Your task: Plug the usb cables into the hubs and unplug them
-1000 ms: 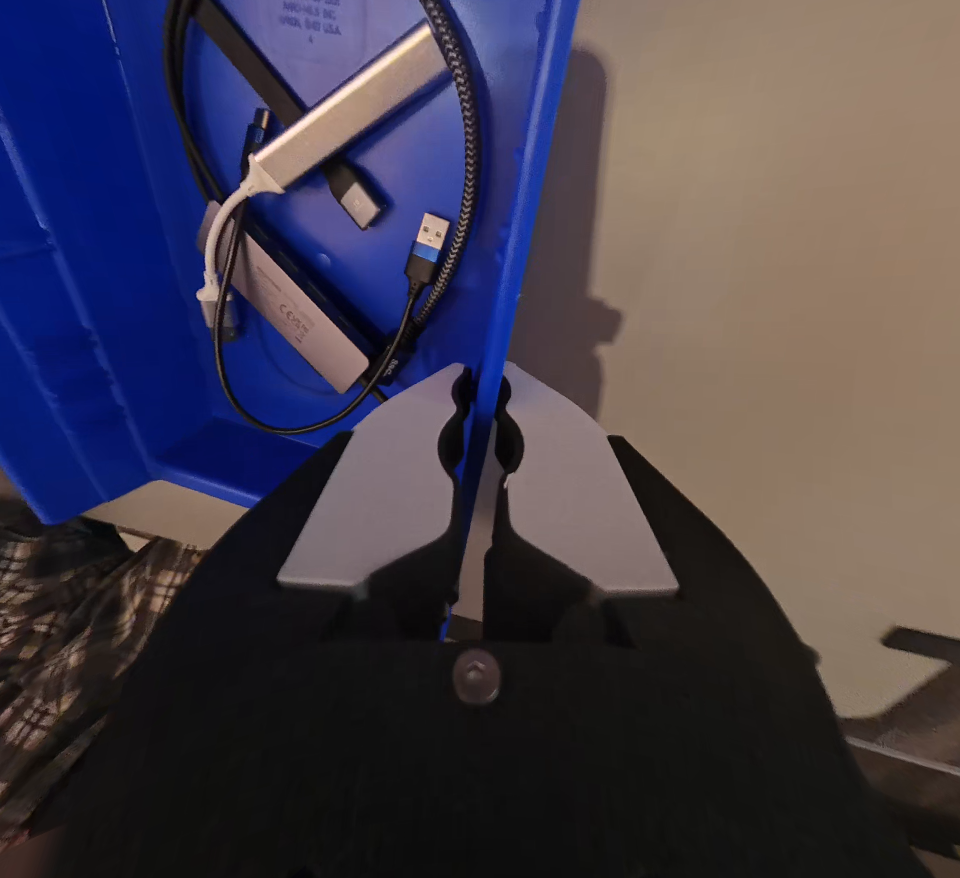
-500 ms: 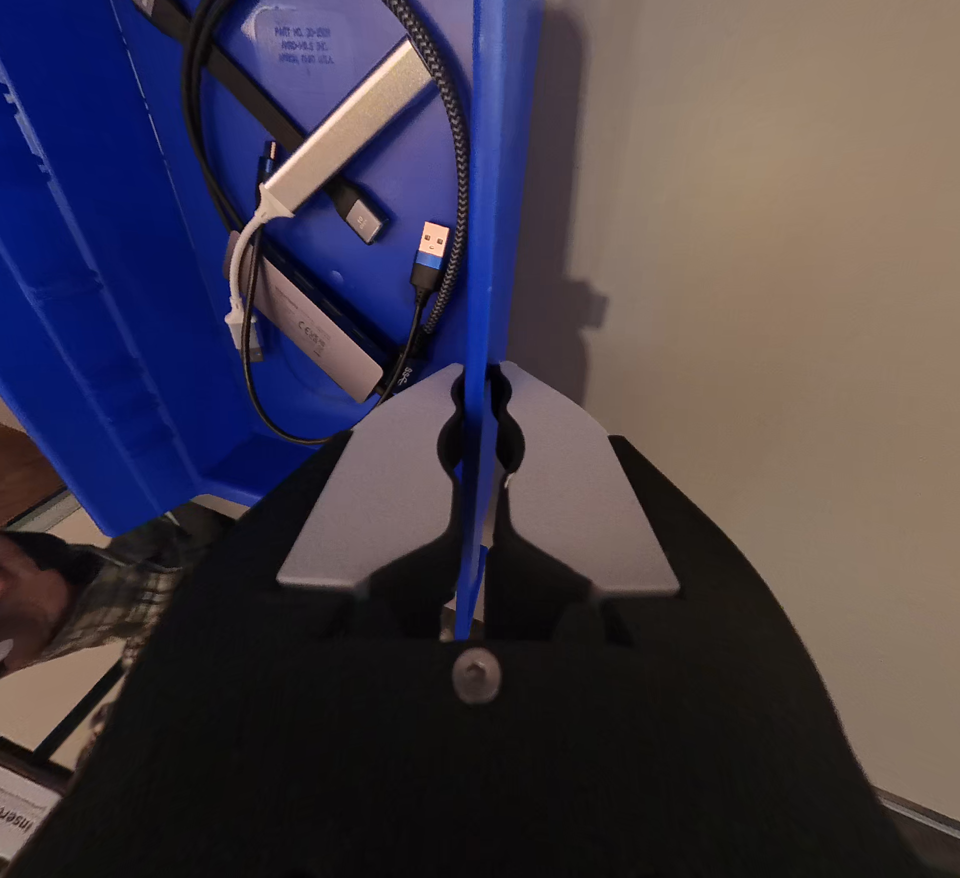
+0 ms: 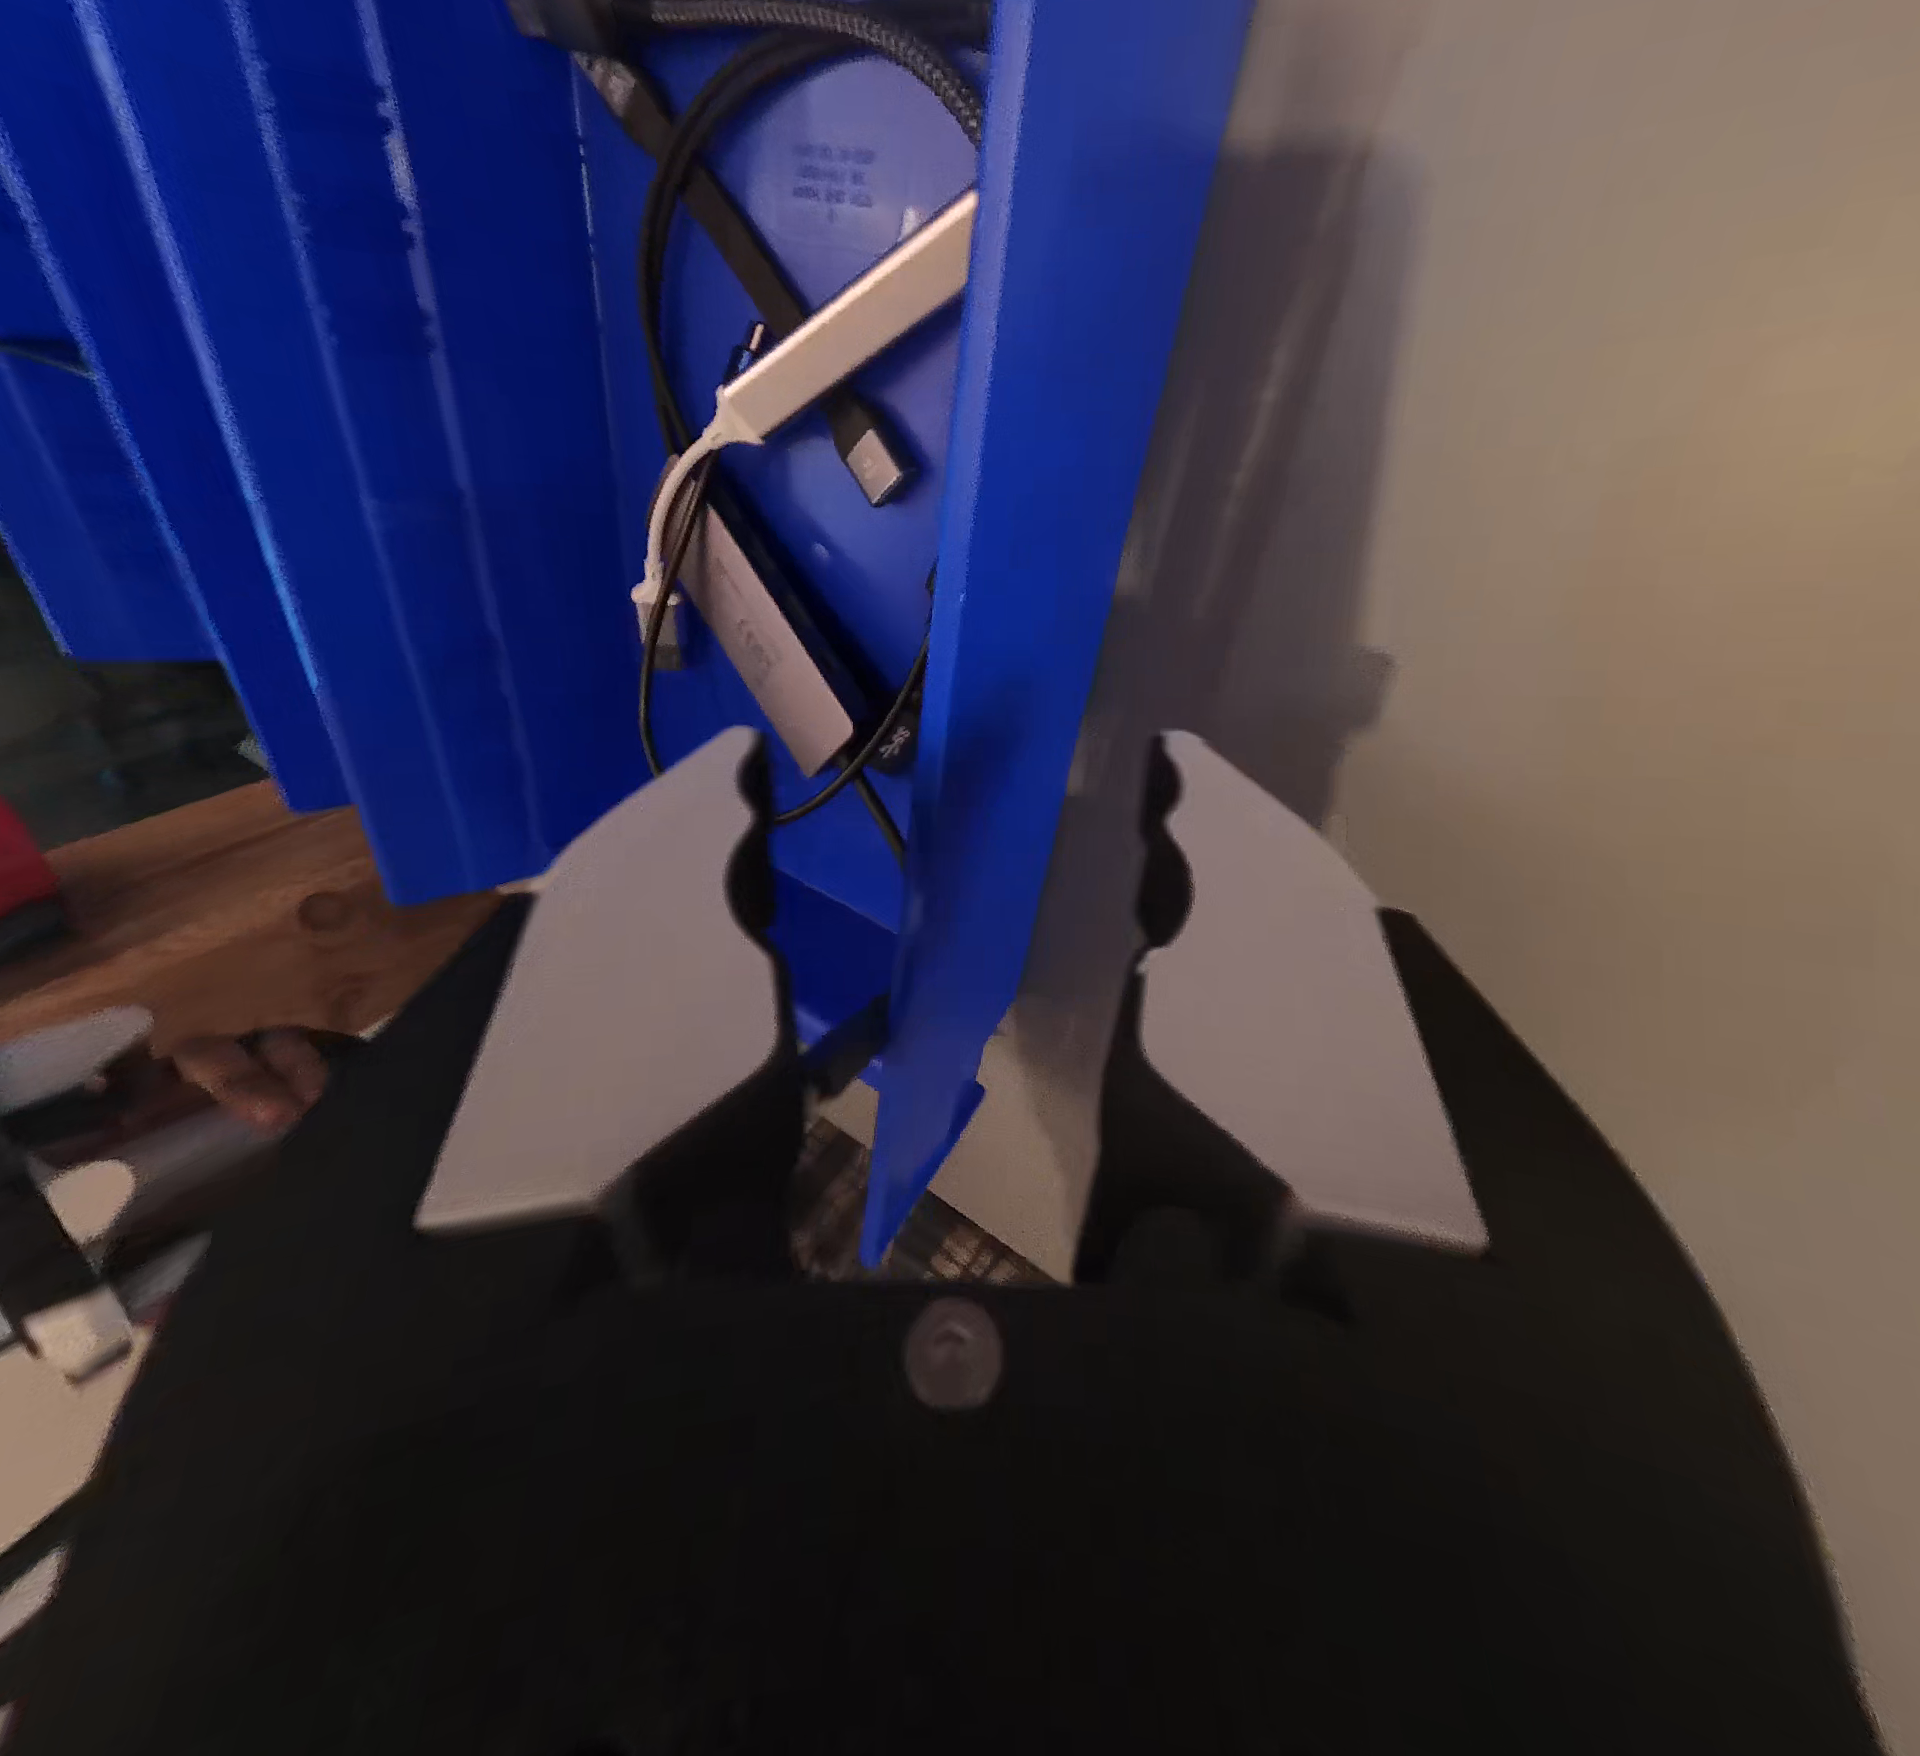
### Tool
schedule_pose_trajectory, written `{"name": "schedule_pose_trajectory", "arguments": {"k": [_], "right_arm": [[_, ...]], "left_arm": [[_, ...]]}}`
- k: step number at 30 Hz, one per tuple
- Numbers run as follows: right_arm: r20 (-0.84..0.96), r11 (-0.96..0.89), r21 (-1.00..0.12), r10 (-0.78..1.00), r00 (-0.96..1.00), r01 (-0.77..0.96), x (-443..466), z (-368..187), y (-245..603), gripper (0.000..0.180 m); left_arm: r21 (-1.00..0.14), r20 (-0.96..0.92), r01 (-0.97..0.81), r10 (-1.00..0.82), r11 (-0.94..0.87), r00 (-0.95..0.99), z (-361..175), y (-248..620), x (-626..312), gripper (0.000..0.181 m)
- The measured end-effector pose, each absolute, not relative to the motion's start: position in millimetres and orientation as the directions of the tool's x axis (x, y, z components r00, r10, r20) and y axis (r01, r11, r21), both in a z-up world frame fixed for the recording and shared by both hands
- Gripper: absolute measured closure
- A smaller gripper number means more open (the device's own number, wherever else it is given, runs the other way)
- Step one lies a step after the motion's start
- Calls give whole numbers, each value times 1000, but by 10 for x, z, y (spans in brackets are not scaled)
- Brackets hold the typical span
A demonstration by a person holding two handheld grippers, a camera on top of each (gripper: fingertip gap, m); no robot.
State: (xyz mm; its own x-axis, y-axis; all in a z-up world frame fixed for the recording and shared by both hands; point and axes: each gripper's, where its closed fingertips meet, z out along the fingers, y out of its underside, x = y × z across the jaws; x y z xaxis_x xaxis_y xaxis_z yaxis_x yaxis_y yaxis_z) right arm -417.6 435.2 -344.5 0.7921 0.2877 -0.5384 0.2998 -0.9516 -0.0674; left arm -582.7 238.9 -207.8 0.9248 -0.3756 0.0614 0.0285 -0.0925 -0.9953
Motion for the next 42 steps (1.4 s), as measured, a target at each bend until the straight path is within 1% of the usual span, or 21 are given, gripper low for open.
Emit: {"name": "schedule_pose_trajectory", "arguments": {"k": [1,2,4,6,8,11,13,15,17,20,25,28,30,31,37,42], "right_arm": [[-565,-946,-76,302,768,316,-4166,-3385,4346,97],[-599,-939,-87,316,736,332,-4150,-3305,4334,89],[-636,-921,-162,372,676,354,-4046,-3125,4338,89],[-621,-882,-280,468,629,380,-3850,-2956,4364,89],[-607,-827,-419,562,562,374,-3637,-2741,4368,89],[-566,-724,-607,684,460,329,-3263,-2457,4266,90],[-519,-652,-699,745,420,293,-2990,-2368,4169,90],[-479,-596,-766,779,404,242,-2727,-2342,4088,91],[-455,-563,-804,791,408,194,-2490,-2375,4028,95],[-449,-554,-817,785,428,158,-2209,-2503,3955,101],[-458,-572,-808,761,460,143,-1887,-2686,3893,107],[-509,-608,-787,738,443,108,-1783,-2751,3850,112],[-532,-621,-778,729,430,91,-1742,-2790,3824,117],[-538,-626,-776,725,431,84,-1721,-2815,3819,119],[-599,-655,-755,695,397,8,-1636,-2871,3792,127],[-614,-667,-745,685,391,-1,-1560,-2888,3742,132]], "left_arm": [[-995,35,0,-343,-101,939,-2031,2392,-5955,101],[-993,9,-27,-304,-115,953,-1988,2400,-6115,100],[-979,-43,-82,-209,-184,977,-1946,2425,-6523,96],[-948,-89,-120,-115,-294,989,-1966,2457,-6995,93],[-898,-113,-121,-45,-422,993,-2043,2491,-7460,90],[-783,-96,-57,30,-619,995,-2277,2538,-8074,90],[-692,-38,25,72,-721,997,-2485,2567,-8339,90],[-580,12,95,108,-809,994,-2724,2586,-8486,92],[-485,21,136,144,-864,989,-2941,2621,-8607,92],[-402,52,201,196,-894,979,-3203,2718,-8715,95],[-257,70,237,227,-937,971,-3622,2759,-8764,109],[-218,94,231,216,-948,972,-3754,2775,-8751,134],[-209,145,226,199,-951,969,-3811,2794,-8689,164],[-215,176,242,207,-946,962,-3816,2818,-8655,175],[-231,202,294,250,-927,947,-3814,2807,-8652,177],[-301,224,324,263,-897,938,-3709,2770,-8722,176]]}}
